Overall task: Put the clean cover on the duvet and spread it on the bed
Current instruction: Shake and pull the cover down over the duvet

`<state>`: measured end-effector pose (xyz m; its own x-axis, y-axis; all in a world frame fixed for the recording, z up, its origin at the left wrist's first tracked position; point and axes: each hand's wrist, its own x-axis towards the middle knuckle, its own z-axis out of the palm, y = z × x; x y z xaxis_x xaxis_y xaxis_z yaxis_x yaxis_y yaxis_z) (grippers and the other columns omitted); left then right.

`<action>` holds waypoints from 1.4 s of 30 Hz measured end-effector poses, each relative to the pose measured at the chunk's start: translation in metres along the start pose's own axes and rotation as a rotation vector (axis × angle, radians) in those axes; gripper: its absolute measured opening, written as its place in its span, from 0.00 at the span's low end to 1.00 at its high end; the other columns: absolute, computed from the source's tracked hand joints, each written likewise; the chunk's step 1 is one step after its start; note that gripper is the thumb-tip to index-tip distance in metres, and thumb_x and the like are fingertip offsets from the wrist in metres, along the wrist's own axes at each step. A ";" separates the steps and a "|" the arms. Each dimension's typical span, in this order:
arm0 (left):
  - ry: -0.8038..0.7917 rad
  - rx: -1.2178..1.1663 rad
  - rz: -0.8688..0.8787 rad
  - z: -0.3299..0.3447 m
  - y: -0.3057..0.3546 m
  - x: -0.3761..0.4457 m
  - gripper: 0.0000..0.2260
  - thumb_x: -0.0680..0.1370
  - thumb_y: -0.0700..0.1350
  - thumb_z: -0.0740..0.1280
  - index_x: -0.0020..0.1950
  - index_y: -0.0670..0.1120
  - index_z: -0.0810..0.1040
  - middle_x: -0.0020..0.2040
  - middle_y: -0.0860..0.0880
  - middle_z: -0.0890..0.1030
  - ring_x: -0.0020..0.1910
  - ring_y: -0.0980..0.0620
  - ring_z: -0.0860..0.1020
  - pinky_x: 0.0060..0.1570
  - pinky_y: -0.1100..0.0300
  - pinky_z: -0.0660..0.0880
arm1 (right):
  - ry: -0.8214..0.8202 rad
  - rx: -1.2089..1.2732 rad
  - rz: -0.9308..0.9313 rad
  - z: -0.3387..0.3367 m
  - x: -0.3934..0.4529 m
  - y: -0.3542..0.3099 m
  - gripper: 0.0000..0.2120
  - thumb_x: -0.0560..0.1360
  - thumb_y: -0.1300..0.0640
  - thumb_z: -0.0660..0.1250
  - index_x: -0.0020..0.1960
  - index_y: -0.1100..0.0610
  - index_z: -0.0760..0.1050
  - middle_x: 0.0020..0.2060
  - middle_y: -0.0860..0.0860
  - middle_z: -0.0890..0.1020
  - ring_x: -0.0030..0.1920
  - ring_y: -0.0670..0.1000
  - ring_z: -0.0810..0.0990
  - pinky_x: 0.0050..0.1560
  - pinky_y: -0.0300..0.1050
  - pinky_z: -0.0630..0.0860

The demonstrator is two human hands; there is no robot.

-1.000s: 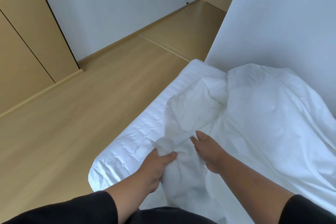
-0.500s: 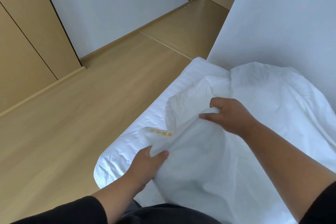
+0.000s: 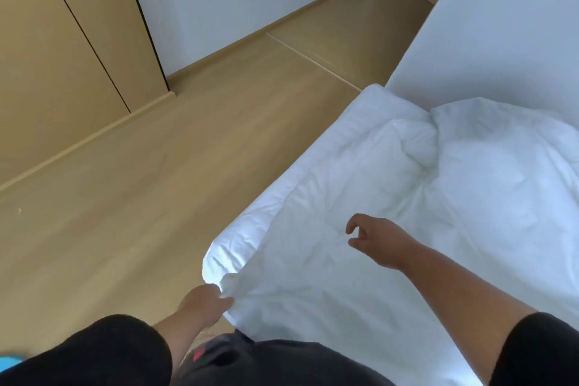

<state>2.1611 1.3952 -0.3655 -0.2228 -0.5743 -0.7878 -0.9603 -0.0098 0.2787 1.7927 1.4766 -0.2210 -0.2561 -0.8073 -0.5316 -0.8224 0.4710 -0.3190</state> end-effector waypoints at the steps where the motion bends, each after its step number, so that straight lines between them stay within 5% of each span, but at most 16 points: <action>1: 0.038 0.003 0.014 -0.002 0.006 -0.002 0.11 0.78 0.51 0.60 0.38 0.48 0.72 0.33 0.52 0.76 0.30 0.54 0.74 0.34 0.61 0.71 | -0.017 -0.014 -0.018 0.007 -0.001 -0.007 0.05 0.78 0.48 0.67 0.48 0.40 0.72 0.39 0.44 0.78 0.40 0.41 0.76 0.38 0.38 0.68; 6: 0.100 -0.125 -0.002 -0.010 0.005 -0.035 0.12 0.81 0.46 0.62 0.37 0.50 0.70 0.37 0.51 0.77 0.39 0.49 0.78 0.43 0.57 0.77 | -0.024 0.052 -0.071 0.045 -0.009 -0.033 0.06 0.77 0.47 0.67 0.42 0.40 0.74 0.39 0.44 0.79 0.37 0.42 0.77 0.36 0.39 0.71; 10: 0.157 -0.444 0.007 -0.022 -0.029 -0.087 0.08 0.79 0.45 0.63 0.41 0.46 0.77 0.36 0.47 0.81 0.33 0.50 0.77 0.35 0.58 0.74 | 0.001 0.194 -0.064 0.086 -0.025 -0.060 0.06 0.78 0.52 0.67 0.43 0.43 0.76 0.39 0.46 0.79 0.37 0.49 0.79 0.36 0.41 0.73; 19: 0.325 -0.565 -0.055 -0.087 -0.139 -0.123 0.09 0.80 0.44 0.63 0.44 0.41 0.78 0.38 0.46 0.81 0.33 0.50 0.77 0.35 0.57 0.76 | -0.084 0.246 -0.174 0.129 -0.019 -0.171 0.05 0.78 0.50 0.65 0.44 0.43 0.76 0.39 0.46 0.80 0.36 0.44 0.77 0.34 0.37 0.71; 29: 0.174 -0.403 -0.026 -0.242 -0.269 -0.069 0.12 0.71 0.57 0.65 0.45 0.51 0.81 0.41 0.53 0.85 0.39 0.55 0.83 0.40 0.59 0.76 | -0.288 -0.003 -0.158 0.131 0.109 -0.331 0.06 0.76 0.55 0.63 0.44 0.56 0.76 0.39 0.49 0.76 0.35 0.48 0.73 0.32 0.37 0.67; 33: 0.256 -0.320 -0.051 -0.332 -0.306 -0.055 0.09 0.78 0.55 0.65 0.46 0.52 0.81 0.43 0.52 0.85 0.43 0.51 0.83 0.49 0.57 0.77 | -0.303 -0.003 -0.147 0.104 0.148 -0.382 0.09 0.75 0.53 0.63 0.41 0.58 0.75 0.38 0.50 0.74 0.37 0.50 0.71 0.39 0.43 0.68; 37: 0.262 -0.225 0.013 -0.402 -0.292 -0.024 0.10 0.80 0.54 0.65 0.46 0.50 0.80 0.43 0.51 0.85 0.38 0.52 0.81 0.45 0.59 0.75 | -0.178 0.151 -0.078 0.071 0.178 -0.399 0.04 0.79 0.48 0.66 0.49 0.47 0.78 0.46 0.43 0.79 0.44 0.42 0.77 0.42 0.34 0.72; 42: 0.170 -0.118 0.124 -0.471 -0.224 0.024 0.08 0.80 0.56 0.66 0.47 0.54 0.80 0.46 0.53 0.84 0.41 0.53 0.81 0.48 0.59 0.75 | -0.146 0.204 0.002 0.030 0.217 -0.382 0.05 0.79 0.45 0.67 0.50 0.46 0.77 0.48 0.44 0.79 0.46 0.45 0.79 0.46 0.38 0.76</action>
<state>2.4500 0.9979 -0.1887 -0.2972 -0.7064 -0.6424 -0.8988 -0.0201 0.4379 2.0664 1.1317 -0.2382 -0.1693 -0.7537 -0.6350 -0.6990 0.5461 -0.4618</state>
